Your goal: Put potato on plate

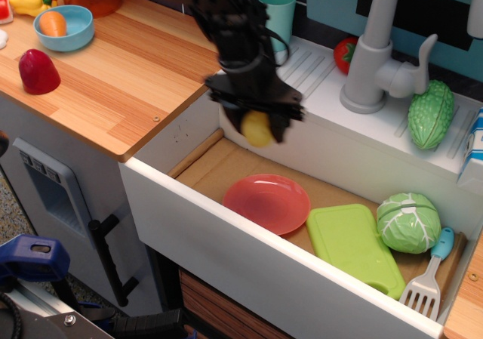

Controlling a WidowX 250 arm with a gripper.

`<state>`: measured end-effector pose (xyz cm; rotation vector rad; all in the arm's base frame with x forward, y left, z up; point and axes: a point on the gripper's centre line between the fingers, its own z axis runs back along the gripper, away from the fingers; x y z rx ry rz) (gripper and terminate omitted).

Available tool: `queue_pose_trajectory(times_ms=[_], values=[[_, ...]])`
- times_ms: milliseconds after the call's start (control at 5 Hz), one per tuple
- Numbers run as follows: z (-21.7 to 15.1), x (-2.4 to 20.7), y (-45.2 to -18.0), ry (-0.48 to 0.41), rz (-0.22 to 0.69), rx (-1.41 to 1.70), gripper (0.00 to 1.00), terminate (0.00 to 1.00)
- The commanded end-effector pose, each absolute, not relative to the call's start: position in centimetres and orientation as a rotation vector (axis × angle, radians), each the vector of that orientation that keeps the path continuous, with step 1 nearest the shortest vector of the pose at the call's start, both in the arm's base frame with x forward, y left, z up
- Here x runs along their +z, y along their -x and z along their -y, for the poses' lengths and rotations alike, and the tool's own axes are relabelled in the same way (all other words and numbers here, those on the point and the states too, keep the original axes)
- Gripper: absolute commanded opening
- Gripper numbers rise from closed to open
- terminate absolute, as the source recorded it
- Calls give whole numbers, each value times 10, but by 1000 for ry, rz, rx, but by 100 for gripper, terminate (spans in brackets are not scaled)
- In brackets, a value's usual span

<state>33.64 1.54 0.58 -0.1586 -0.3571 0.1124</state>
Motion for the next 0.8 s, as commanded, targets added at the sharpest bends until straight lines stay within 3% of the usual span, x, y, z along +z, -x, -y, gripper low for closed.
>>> queue_pose_trajectory(times_ms=[0, 400, 600], values=[[-19, 3, -341, 160, 501, 141, 0, 0], [-4, 5, -329, 169, 450, 175, 0, 0], [-4, 5, -329, 169, 450, 175, 100, 0]])
